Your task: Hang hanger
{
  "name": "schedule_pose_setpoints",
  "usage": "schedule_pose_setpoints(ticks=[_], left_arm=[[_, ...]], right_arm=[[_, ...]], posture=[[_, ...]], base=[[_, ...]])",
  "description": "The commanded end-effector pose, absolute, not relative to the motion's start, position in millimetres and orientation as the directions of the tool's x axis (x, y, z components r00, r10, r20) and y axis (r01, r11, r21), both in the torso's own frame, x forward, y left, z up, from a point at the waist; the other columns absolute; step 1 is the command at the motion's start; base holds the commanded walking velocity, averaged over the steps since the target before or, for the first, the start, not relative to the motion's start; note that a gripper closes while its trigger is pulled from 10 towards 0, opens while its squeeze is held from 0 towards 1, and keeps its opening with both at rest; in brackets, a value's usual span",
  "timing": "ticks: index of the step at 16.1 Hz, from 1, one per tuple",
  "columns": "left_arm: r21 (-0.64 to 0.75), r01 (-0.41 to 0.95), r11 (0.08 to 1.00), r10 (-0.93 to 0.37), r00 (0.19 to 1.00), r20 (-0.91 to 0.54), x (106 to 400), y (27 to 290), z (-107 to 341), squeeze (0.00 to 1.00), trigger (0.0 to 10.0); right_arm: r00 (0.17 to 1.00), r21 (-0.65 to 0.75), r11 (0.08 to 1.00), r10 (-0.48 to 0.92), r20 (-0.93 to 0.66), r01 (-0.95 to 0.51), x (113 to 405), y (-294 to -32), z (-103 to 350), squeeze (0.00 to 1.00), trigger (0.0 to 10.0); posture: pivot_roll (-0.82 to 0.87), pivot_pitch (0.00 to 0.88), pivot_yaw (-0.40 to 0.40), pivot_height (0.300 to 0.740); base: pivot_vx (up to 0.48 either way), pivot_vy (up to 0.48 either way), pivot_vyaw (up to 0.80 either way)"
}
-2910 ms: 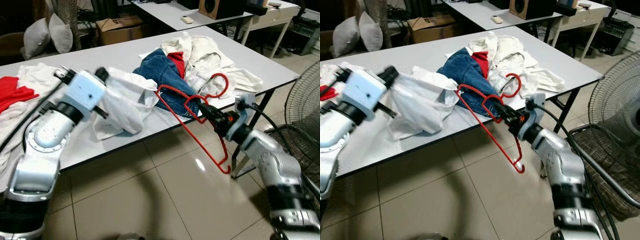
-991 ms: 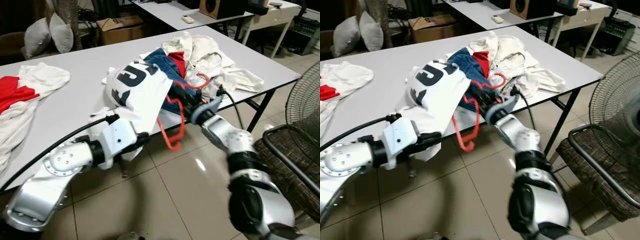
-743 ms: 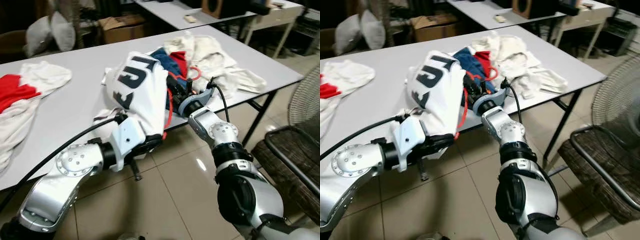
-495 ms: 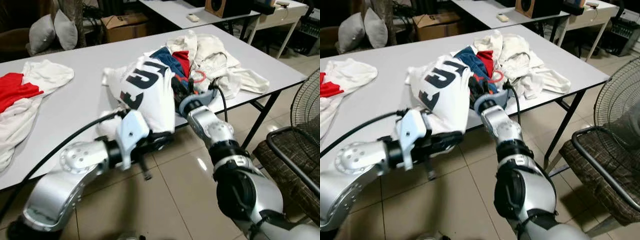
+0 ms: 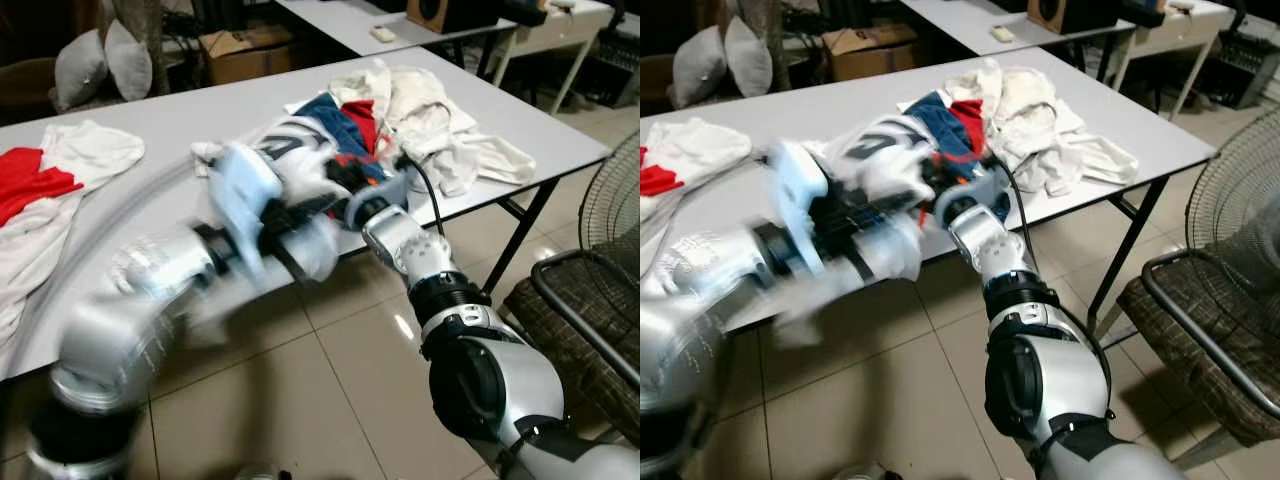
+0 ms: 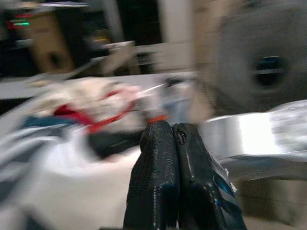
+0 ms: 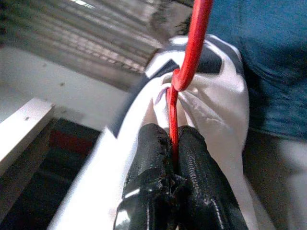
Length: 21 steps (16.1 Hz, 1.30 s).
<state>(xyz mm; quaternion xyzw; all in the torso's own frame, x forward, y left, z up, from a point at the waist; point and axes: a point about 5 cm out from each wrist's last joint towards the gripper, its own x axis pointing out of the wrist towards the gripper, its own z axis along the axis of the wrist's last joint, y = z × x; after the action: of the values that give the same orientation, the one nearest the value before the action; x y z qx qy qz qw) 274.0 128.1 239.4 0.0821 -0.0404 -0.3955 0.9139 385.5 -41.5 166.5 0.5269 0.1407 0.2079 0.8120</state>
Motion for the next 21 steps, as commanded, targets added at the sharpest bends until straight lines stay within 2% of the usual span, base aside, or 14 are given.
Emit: schedule_pose_setpoints(ticks=[1, 4, 6, 9, 10, 11, 12, 13, 14, 18, 21], left_arm=[[0.209, 0.660, 0.722, -0.681, 0.731, 0.045, 279.5, 141.4, 250.2, 0.00, 0.0], [0.250, 0.574, 0.780, -0.597, 0.802, 0.022, 283.5, 176.9, 255.7, 0.00, 0.0], [0.270, 0.546, 0.793, -0.547, 0.834, -0.077, 275.9, 191.2, 231.6, 0.00, 0.0], [0.205, 0.559, 0.803, -0.541, 0.829, -0.141, 264.8, 179.2, 195.6, 0.00, 0.0], [0.177, 0.564, 0.807, -0.538, 0.824, -0.178, 259.5, 171.3, 175.1, 0.00, 1.0], [0.160, 0.549, 0.820, -0.520, 0.833, -0.190, 256.8, 165.3, 164.0, 0.00, 8.9], [0.108, 0.542, 0.833, -0.521, 0.835, -0.176, 255.3, 160.7, 161.1, 0.00, 10.0], [0.074, 0.553, 0.830, -0.538, 0.829, -0.152, 251.1, 155.9, 161.0, 0.40, 10.0], [0.049, 0.568, 0.822, -0.556, 0.818, -0.149, 247.7, 153.7, 159.8, 1.00, 10.0], [-0.009, 0.516, 0.856, -0.509, 0.842, -0.179, 230.8, 168.8, 145.6, 1.00, 10.0], [-0.063, 0.441, 0.895, -0.444, 0.876, -0.189, 213.8, 184.6, 141.0, 1.00, 10.0]], right_arm=[[0.855, 0.904, 0.370, 0.518, -0.011, -0.212, 379.1, -37.2, 162.4, 0.00, 10.0], [0.848, 0.847, 0.454, 0.530, -0.009, -0.275, 369.9, -75.3, 169.0, 0.00, 10.0], [0.842, 0.831, 0.471, 0.539, -0.004, -0.297, 355.9, -97.6, 175.5, 0.00, 10.0], [0.824, 0.806, 0.487, 0.566, 0.003, -0.337, 330.9, -105.7, 178.7, 0.00, 10.0], [0.813, 0.792, 0.491, 0.583, 0.010, -0.362, 321.4, -105.4, 178.9, 0.00, 10.0], [0.803, 0.783, 0.492, 0.596, 0.014, -0.379, 315.7, -104.4, 178.7, 0.00, 10.0], [0.793, 0.767, 0.511, 0.609, -0.005, -0.388, 309.7, -103.8, 177.5, 0.00, 10.0], [0.780, 0.738, 0.543, 0.624, -0.036, -0.400, 301.5, -103.9, 175.6, 0.00, 10.0], [0.772, 0.737, 0.537, 0.635, -0.034, -0.410, 296.8, -103.1, 175.0, 0.00, 10.0], [0.727, 0.715, 0.519, 0.686, -0.022, -0.468, 277.5, -99.0, 178.3, 0.00, 10.0], [0.635, 0.672, 0.505, 0.770, -0.067, -0.541, 265.6, -97.8, 177.3, 0.00, 10.0]], posture=[[0.07, 0.000, 0.049, 0.740], [0.00, 0.000, 0.087, 0.740], [-0.03, 0.000, 0.097, 0.740], [-0.04, 0.000, 0.081, 0.740], [-0.05, 0.000, 0.075, 0.740], [-0.05, 0.000, 0.075, 0.740], [-0.05, 0.000, 0.071, 0.740], [-0.05, 0.000, 0.064, 0.740], [-0.05, 0.000, 0.061, 0.740], [-0.05, 0.000, 0.047, 0.740], [-0.04, 0.000, 0.023, 0.740]], base=[[0.000, 0.000, 0.00], [0.000, 0.000, 0.00], [0.000, 0.000, 0.00], [0.000, 0.000, 0.00], [0.000, 0.000, 0.00], [0.000, 0.000, 0.00], [0.000, 0.000, 0.00], [0.000, 0.000, 0.80], [0.000, 0.000, 0.80], [0.000, 0.000, 0.80], [0.000, 0.000, 0.80]])
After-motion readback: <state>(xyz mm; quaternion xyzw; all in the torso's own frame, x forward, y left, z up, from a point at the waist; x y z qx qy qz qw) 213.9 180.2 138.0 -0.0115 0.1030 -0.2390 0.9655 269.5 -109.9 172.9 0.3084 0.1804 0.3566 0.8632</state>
